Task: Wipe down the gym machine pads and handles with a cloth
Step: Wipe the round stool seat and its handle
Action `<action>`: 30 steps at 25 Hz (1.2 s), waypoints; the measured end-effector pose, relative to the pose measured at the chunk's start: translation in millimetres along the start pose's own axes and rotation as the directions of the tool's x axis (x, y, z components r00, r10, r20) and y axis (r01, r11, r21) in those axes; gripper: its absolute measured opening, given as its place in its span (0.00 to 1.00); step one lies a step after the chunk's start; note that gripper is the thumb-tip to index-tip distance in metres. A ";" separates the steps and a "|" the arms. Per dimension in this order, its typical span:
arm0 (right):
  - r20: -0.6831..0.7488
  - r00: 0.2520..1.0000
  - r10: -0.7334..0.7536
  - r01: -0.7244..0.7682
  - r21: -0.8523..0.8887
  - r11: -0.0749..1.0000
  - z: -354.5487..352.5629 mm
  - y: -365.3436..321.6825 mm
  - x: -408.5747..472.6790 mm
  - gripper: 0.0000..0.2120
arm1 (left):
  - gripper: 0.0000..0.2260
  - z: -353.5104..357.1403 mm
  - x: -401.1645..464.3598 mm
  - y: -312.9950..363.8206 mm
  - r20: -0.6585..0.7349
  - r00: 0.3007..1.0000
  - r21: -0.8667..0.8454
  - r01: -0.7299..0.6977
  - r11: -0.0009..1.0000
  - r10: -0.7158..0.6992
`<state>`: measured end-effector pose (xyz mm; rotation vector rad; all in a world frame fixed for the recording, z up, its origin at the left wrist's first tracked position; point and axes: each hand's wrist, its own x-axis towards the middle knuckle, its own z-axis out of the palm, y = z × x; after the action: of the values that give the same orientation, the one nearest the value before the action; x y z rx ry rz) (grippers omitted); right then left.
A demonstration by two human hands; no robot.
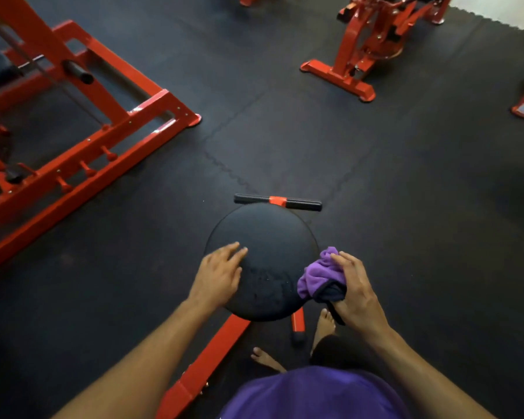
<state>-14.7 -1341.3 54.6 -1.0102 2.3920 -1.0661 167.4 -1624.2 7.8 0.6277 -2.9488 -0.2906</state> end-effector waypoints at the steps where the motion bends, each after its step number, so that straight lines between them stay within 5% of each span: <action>1: 0.001 1.000 -0.019 0.019 0.005 1.000 -1.0 2.0 0.6 0.41 | 0.24 -1.3 11.3 -7.6 0.035 0.999 0.030 0.009 1.000 -0.010; 5: 0.019 1.000 -0.011 0.012 -0.030 0.999 -10.6 11.2 6.7 0.41 | 0.30 -2.5 39.5 -5.8 0.312 0.950 0.087 -0.044 0.995 0.015; 8: 0.018 0.999 -0.027 0.028 -0.013 1.000 -19.6 15.9 9.4 0.40 | 0.28 0.3 48.0 8.4 0.379 0.925 0.110 -0.087 0.990 0.039; 21: 0.004 0.985 -0.170 0.170 -0.057 0.984 -16.0 9.6 128.1 0.31 | 0.28 23.5 66.4 -8.9 0.224 0.974 0.122 -0.061 0.991 0.033; 26: 0.232 0.971 -0.051 0.148 -0.424 0.894 67.8 -13.7 184.7 0.35 | 0.29 46.1 49.2 -14.4 0.103 0.993 0.065 0.049 0.997 -0.055; 30: 0.214 0.977 -0.008 0.117 -0.504 0.856 87.0 -12.3 157.5 0.38 | 0.29 54.3 39.1 -6.7 0.060 0.988 0.054 0.141 0.989 -0.144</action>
<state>-70.5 -1505.0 3.8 -1.3016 2.5320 -0.2993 126.5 -1637.5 -43.8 0.8539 -2.9850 -0.2561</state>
